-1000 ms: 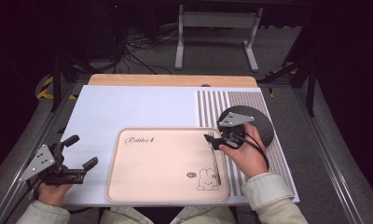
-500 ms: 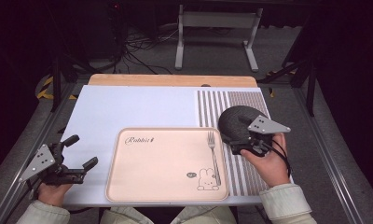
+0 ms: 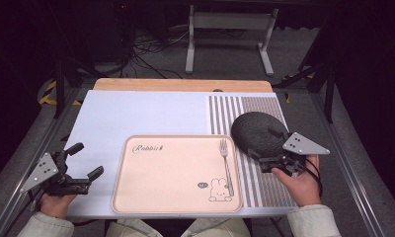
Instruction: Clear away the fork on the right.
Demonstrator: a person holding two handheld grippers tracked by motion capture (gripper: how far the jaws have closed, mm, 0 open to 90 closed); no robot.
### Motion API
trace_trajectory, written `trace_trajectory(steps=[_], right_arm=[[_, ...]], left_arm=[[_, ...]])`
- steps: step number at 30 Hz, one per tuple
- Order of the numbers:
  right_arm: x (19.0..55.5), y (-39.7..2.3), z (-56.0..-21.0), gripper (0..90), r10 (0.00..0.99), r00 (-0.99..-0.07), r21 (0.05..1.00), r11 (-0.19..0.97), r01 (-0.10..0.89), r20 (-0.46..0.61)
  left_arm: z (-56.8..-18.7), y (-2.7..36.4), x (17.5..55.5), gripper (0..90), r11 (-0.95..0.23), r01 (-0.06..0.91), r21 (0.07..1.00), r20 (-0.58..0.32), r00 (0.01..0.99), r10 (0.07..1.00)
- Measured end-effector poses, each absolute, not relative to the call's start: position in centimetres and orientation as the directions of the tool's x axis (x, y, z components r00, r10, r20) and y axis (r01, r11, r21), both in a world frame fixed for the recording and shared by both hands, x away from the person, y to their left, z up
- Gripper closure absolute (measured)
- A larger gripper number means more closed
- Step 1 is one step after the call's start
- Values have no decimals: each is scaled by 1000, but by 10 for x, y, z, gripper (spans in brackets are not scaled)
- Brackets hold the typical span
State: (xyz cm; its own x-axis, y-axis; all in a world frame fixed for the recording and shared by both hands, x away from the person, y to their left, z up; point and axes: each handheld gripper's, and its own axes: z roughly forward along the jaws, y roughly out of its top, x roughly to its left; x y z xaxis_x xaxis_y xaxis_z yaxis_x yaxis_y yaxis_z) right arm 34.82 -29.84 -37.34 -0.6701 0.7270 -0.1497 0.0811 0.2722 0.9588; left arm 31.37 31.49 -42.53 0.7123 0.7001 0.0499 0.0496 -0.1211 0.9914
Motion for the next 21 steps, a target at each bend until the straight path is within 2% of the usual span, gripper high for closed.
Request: trace_trajectory(steps=[5,21], right_arm=[[343,-313,-382,40,754,-641,963,256,81,-146],[335,-344,-415,19,761,-636,967,238,96,-124]], left_arm=[[-425,315,314,3,-123,50,991,50,712,700],[-425,315,314,3,-125,52,991,51,712,700]])
